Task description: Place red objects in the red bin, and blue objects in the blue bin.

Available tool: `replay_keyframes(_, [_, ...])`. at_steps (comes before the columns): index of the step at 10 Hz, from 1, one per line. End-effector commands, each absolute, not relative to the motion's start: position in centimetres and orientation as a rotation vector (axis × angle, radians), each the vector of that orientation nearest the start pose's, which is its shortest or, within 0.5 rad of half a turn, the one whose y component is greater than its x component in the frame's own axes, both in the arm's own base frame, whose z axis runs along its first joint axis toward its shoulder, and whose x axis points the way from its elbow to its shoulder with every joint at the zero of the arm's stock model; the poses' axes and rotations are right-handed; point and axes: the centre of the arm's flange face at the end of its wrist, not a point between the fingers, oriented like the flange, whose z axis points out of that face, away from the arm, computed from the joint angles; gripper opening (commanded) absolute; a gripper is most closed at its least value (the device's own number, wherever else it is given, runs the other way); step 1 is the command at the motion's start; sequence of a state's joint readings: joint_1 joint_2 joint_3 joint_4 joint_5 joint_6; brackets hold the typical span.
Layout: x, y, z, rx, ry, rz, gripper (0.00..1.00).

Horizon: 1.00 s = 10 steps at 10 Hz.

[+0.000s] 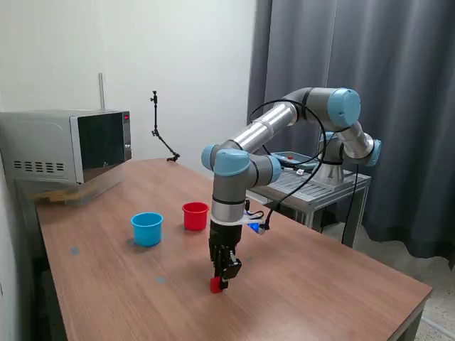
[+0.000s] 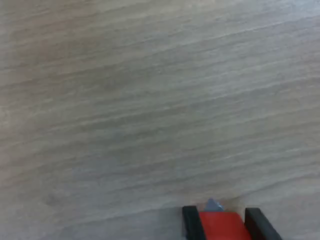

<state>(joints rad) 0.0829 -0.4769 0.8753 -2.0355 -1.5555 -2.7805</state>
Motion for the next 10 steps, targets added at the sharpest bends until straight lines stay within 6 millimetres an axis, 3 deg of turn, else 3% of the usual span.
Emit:
replay_keyframes(1, [-83.8, -20.3, 12.6, -1.973, 2.551, 0.064, 0.0])
replay_keyframes(3, [-84.5, -18.4, 14.5, -1.953, 2.578, 0.098, 0.0])
replay_keyframes(6, [-85.2, -12.5, 18.9, -1.87, 2.668, 0.145, 0.0])
replay_keyframes(8, [-85.1, -7.6, 20.1, -1.75, 2.656, 0.226, 0.0])
replay_keyframes(10, [-84.4, -2.0, 19.7, -1.637, 2.686, 0.198, 0.0])
